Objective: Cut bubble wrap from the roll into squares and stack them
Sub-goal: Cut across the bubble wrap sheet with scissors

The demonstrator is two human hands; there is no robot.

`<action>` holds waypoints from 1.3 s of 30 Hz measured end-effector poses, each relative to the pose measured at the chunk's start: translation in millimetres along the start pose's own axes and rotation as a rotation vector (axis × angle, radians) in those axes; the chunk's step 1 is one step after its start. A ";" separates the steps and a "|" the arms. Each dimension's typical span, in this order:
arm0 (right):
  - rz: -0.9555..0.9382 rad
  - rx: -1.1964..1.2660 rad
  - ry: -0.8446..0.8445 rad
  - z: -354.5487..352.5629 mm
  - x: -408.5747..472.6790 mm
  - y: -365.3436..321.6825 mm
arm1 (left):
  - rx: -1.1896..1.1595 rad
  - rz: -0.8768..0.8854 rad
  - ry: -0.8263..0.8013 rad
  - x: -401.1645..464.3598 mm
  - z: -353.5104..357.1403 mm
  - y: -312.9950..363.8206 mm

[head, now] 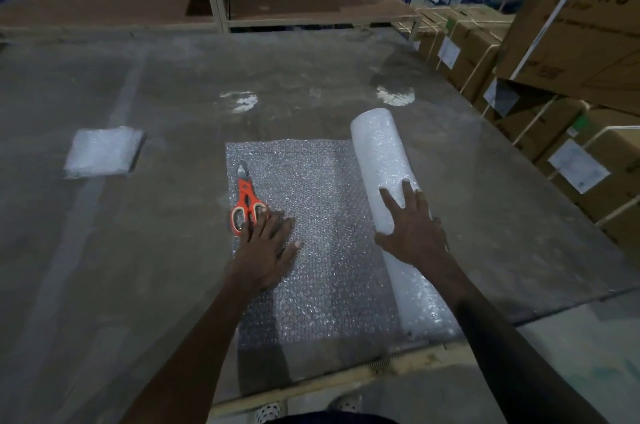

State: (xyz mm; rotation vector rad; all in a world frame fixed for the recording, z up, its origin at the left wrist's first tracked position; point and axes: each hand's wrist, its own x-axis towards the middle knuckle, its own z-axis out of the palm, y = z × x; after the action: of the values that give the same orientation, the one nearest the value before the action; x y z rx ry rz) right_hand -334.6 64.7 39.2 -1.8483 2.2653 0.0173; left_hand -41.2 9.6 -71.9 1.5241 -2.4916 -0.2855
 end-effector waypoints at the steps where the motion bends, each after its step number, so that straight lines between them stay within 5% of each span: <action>1: 0.002 -0.002 -0.002 -1.3 -0.6 -0.7 | -0.012 0.005 -0.001 -0.3 -0.8 0.4; 9: -0.004 -0.053 0.016 -11.5 8.3 -36.3 | -0.028 -0.043 0.078 -13.6 -20.2 -30.6; 14: -0.200 0.339 0.070 10.5 11.0 -102.6 | 0.050 -0.090 0.025 -30.5 -33.3 -74.8; 20: -0.203 0.563 0.094 50.7 25.7 -191.4 | 0.037 -0.072 -0.011 -38.3 -32.4 -82.3; 28: -0.132 0.300 0.093 68.8 55.6 -242.2 | -0.042 -0.092 -0.026 -35.6 -31.7 -84.9; 34: 0.017 0.337 -0.064 54.7 85.1 -252.3 | -0.045 -0.074 -0.006 -36.6 -33.7 -87.1; 36: 0.076 0.529 -0.109 48.4 88.5 -247.4 | -0.051 -0.081 -0.028 -36.4 -36.4 -86.2; 39: 0.180 1.138 -0.278 36.5 74.6 -226.4 | -0.055 -0.092 -0.054 -36.9 -39.3 -83.5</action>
State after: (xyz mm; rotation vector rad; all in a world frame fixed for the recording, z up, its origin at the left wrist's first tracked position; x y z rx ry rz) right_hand -123.2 -49.7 19.4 -0.9483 1.6278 -0.7559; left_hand 57.2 2.9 -59.6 1.6325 -2.4359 -0.4124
